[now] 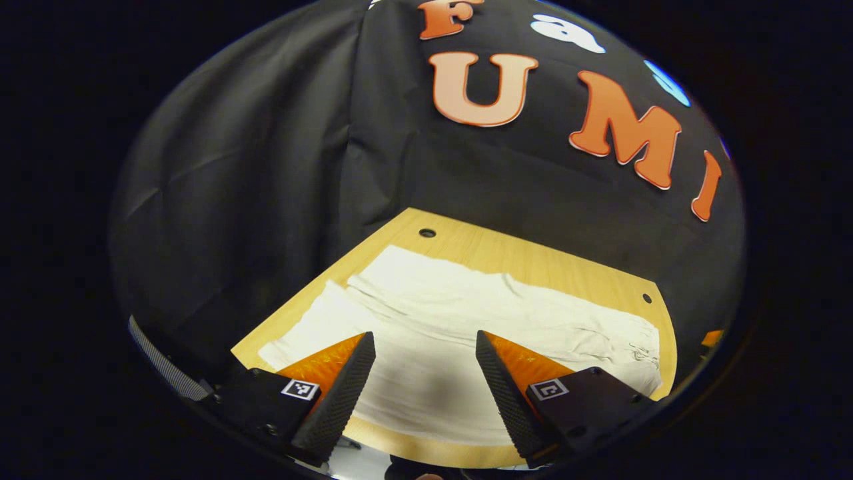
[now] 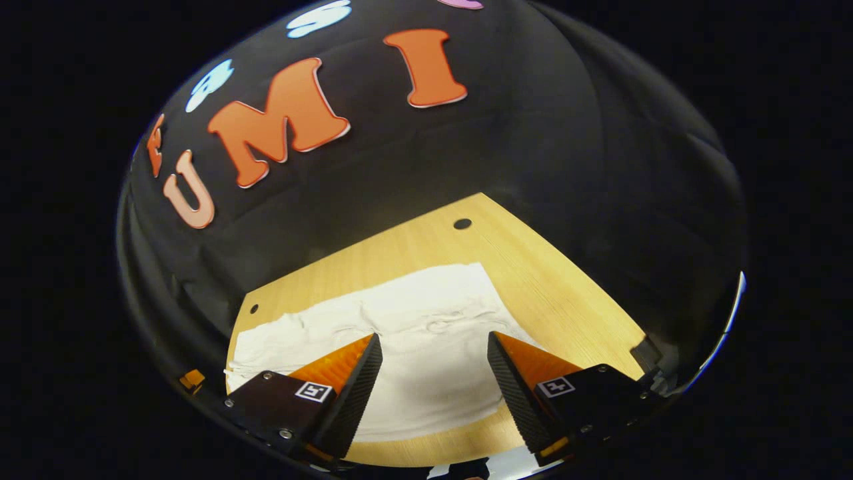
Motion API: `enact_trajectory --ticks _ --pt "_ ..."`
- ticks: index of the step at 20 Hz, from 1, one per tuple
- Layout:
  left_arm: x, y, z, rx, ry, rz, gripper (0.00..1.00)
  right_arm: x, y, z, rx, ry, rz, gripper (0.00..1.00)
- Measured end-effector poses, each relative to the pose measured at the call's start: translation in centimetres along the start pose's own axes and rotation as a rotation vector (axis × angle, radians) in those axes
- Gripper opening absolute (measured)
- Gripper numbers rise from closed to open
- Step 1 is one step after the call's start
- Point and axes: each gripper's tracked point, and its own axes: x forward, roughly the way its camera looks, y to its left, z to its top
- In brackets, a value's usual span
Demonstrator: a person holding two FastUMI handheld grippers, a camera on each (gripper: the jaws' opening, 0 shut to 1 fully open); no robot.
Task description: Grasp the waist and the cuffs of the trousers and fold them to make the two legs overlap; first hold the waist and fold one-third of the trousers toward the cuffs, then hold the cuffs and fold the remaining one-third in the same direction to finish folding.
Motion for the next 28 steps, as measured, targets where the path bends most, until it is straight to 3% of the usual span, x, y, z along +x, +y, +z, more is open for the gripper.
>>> enact_trajectory --ticks 8,12,15,22,24,26,28 --pt "4.4 9.6 -5.1 -0.206 0.307 0.163 1.0 4.8 -4.1 -5.0 0.088 0.249 -0.136 0.95" --pt "6.9 12.6 -8.6 -0.31 0.467 0.239 0.99 6.4 -4.8 -6.6 0.099 0.328 -0.168 0.94" --pt "8.3 14.8 -9.5 -0.374 0.56 0.254 0.99 7.5 -4.7 -6.9 0.099 0.354 -0.172 0.91" --pt "10.6 20.7 -12.3 -0.535 0.655 0.305 0.97 8.7 -6.0 -7.4 0.099 0.4 -0.224 0.9" --pt "11.3 21.4 -12.6 -0.584 0.658 0.299 0.94 8.9 -6.8 -7.6 0.097 0.406 -0.245 0.9" --pt "11.7 22.1 -12.9 -0.619 0.672 0.301 0.98 9.1 -7.0 -7.9 0.111 0.414 -0.25 0.9" --pt "12.5 22.4 -13.1 -0.65 0.67 0.287 0.93 9.3 -7.1 -8.1 0.133 0.419 -0.251 0.91"
